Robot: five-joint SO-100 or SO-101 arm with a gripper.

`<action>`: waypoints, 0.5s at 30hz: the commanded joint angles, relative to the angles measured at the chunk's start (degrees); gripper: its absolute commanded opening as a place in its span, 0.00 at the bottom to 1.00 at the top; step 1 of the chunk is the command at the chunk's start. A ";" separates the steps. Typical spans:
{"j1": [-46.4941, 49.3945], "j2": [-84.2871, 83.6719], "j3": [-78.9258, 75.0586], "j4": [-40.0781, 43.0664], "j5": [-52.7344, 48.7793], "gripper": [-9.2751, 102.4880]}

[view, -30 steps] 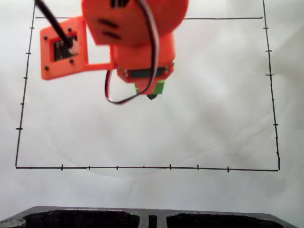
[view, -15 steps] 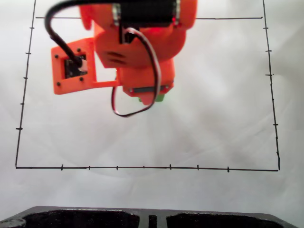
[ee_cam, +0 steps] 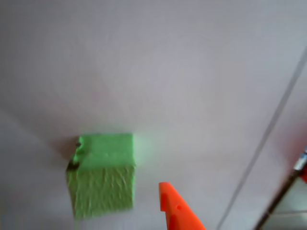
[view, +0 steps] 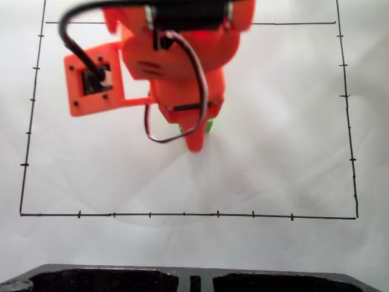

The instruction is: Grasp the colored block, Place it on the black dot, and then return the arm to the default position.

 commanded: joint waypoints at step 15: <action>3.52 30.23 8.96 2.72 -8.88 0.47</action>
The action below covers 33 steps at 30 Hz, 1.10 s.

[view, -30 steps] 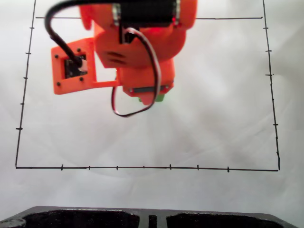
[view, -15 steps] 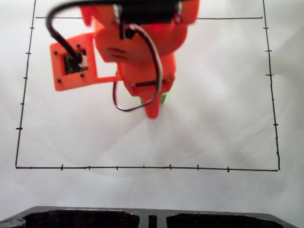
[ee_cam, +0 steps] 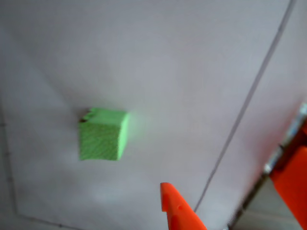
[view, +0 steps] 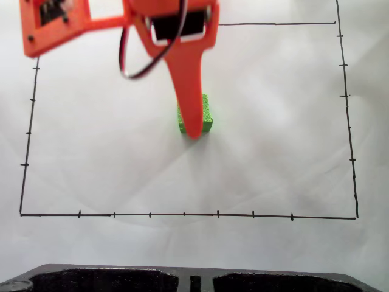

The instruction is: Grasp the colored block, Place it on the black dot, and then return the arm to the default position.

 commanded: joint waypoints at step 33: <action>1.85 63.98 49.66 -22.59 -4.22 0.08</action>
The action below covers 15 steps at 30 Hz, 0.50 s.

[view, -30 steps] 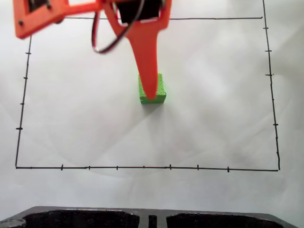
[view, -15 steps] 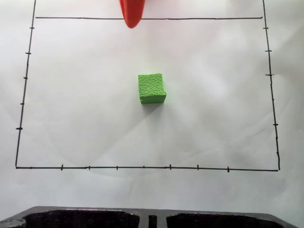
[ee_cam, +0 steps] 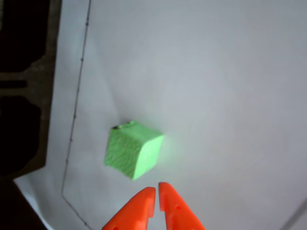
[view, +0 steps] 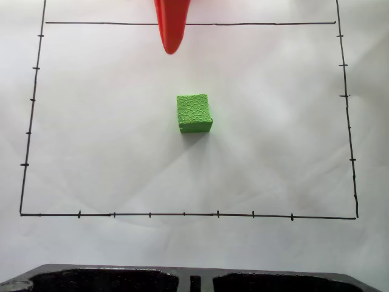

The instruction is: Grasp the colored block, Place it on the black dot, and then return the arm to the default position.

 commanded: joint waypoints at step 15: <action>1.41 2.81 9.14 -11.51 1.32 0.08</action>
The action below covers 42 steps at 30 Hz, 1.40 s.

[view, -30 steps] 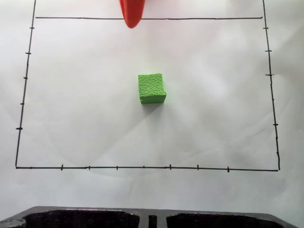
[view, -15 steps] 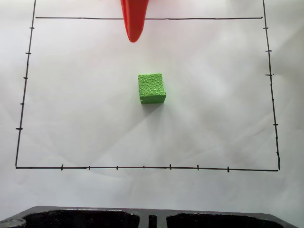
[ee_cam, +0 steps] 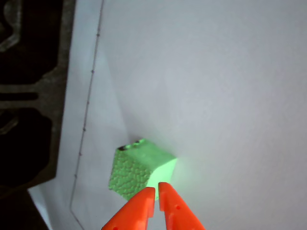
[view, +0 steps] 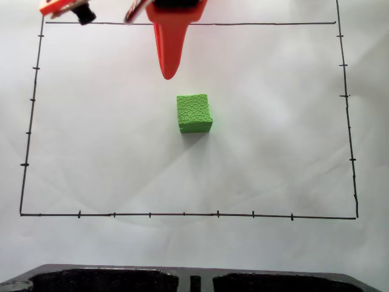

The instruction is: Grasp the colored block, Place it on the black dot, and then return the arm to the default position.

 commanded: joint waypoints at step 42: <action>2.37 0.97 -0.18 3.16 9.84 0.08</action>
